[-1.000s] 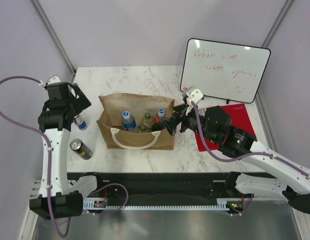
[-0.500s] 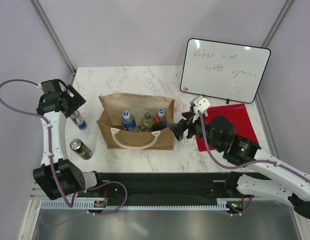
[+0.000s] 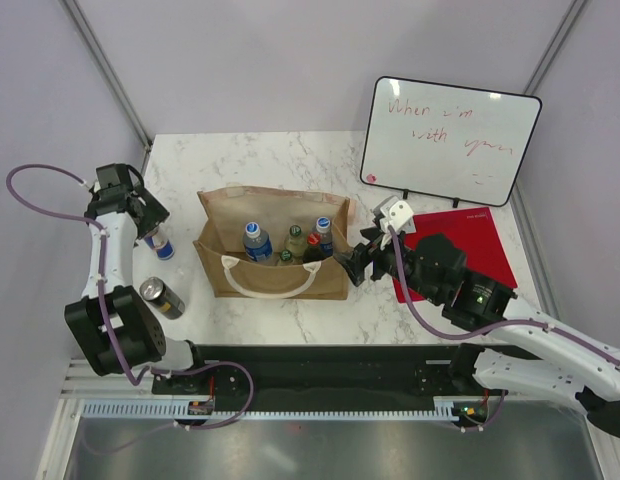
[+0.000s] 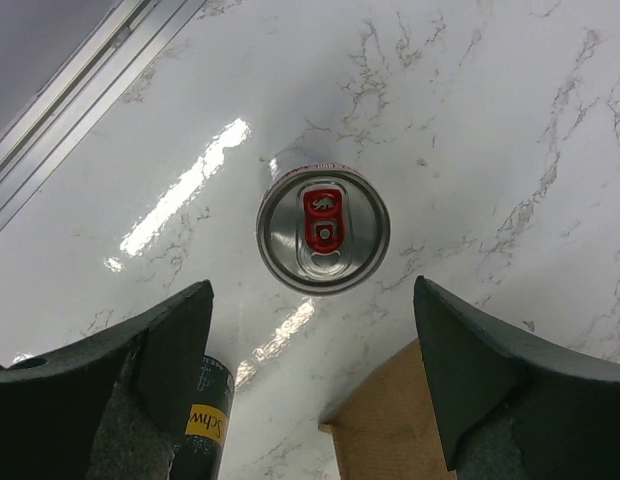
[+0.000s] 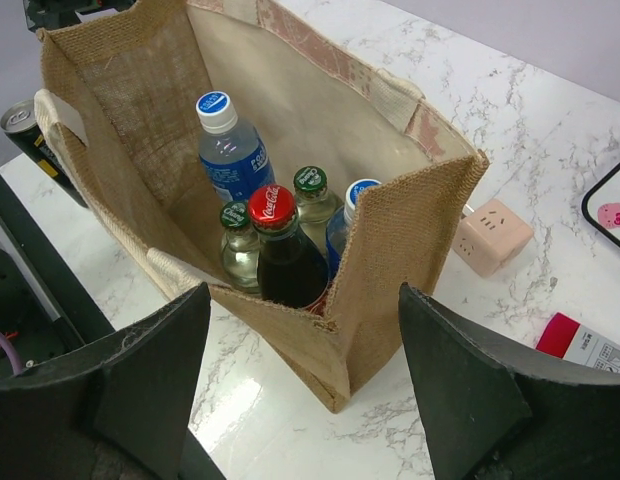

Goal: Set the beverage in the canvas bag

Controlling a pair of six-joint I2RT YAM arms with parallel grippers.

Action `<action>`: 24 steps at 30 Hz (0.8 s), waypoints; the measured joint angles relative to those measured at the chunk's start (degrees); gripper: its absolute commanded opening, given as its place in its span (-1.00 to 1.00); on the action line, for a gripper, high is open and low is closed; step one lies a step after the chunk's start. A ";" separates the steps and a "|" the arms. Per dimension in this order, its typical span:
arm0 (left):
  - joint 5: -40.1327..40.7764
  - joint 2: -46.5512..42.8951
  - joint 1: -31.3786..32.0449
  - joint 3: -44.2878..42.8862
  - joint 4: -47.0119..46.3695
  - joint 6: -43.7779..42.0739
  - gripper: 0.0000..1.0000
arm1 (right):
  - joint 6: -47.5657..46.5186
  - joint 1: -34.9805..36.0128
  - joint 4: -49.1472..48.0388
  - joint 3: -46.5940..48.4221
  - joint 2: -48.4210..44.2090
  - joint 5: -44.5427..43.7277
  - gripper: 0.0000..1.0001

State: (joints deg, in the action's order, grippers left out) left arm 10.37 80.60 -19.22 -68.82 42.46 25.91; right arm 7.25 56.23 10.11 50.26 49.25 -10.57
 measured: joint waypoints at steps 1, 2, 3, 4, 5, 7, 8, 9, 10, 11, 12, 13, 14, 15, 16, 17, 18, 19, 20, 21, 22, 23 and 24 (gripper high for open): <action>0.33 0.17 0.00 0.20 -0.24 0.00 0.76 | 0.00 0.00 -0.07 -0.02 0.11 0.00 0.66; 0.57 0.48 0.00 0.31 -0.72 0.00 0.75 | -0.04 0.00 -0.22 -0.07 0.20 0.00 0.66; 0.59 0.83 0.00 0.42 -1.25 0.00 0.72 | -0.13 0.00 -0.26 -0.11 0.28 0.04 0.67; 0.44 1.33 0.00 0.57 -2.01 -0.02 0.69 | -0.26 0.00 -0.33 -0.17 0.35 0.28 0.67; 0.24 2.25 0.00 0.63 -2.75 -0.02 0.67 | -0.46 0.00 -0.48 -0.24 0.46 0.66 0.67; -0.09 4.00 0.00 0.63 -3.85 -0.02 0.60 | -0.63 -0.07 -0.94 -0.33 0.85 1.73 0.67; -0.20 4.83 0.00 0.61 -4.11 -0.02 0.56 | -0.66 -0.07 -1.31 -0.33 1.27 2.54 0.66; -0.42 5.84 0.00 0.57 -4.24 -0.04 0.47 | -0.66 -0.04 -1.60 -0.33 1.84 3.26 0.66; -0.50 6.78 0.00 0.55 -4.44 -0.04 0.43 | -0.66 -0.04 -1.77 -0.33 2.27 3.72 0.66; -0.59 7.54 0.00 0.52 -4.59 -0.04 0.40 | -0.66 -0.07 -1.88 -0.33 2.82 4.35 0.67; -0.57 8.07 0.00 0.52 -4.66 -0.09 0.37 | -0.66 -0.07 -1.92 -0.33 3.28 4.70 0.66; -0.52 8.37 0.00 0.52 -4.68 -0.11 0.36 | -0.66 -0.04 -1.90 -0.35 3.58 4.92 0.66; -0.48 8.41 0.00 0.52 -4.68 -0.13 0.35 | -0.66 -0.04 -1.90 -0.37 3.69 4.96 0.66; -0.44 8.39 0.00 0.52 -4.68 -0.15 0.30 | -0.70 -0.04 -1.92 -0.37 3.72 4.98 0.67; -0.42 8.39 0.00 0.42 -4.70 -0.15 0.22 | -0.74 -0.07 -1.97 -0.37 3.67 4.96 0.66; -0.37 8.39 -0.02 0.35 -4.74 -0.20 0.11 | -0.85 -0.07 -2.03 -0.37 3.67 4.96 0.67; -0.39 8.39 -0.04 0.28 -4.74 -0.28 -0.07 | -0.90 -0.07 -2.01 -0.37 3.67 4.96 0.67; -0.44 8.39 -0.04 0.20 -4.72 -0.39 -0.15 | -0.94 -0.07 -2.01 -0.37 3.67 4.96 0.66; -0.42 8.41 -0.04 0.13 -4.72 -0.74 -0.28 | -1.01 -0.07 -2.01 -0.37 3.67 4.96 0.66; -0.35 8.48 -0.04 0.09 -4.68 -0.85 -0.33 | -1.01 -0.04 -2.03 -0.37 3.67 4.94 0.66; -0.33 8.48 -0.04 0.09 -4.70 -0.94 -0.39 | -1.03 -0.07 -2.03 -0.37 3.67 4.94 0.66; -0.33 8.48 -0.04 0.09 -4.68 -1.18 -0.54 | -1.05 -0.07 -2.03 -0.37 3.69 4.94 0.66; -0.33 8.48 -0.04 0.09 -4.68 -1.40 -0.65 | -1.05 -0.07 -2.01 -0.37 3.69 4.92 0.67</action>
State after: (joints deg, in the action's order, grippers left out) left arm 10.04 89.08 -19.27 -68.73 37.78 24.51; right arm 6.20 56.16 8.10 49.89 52.95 -5.65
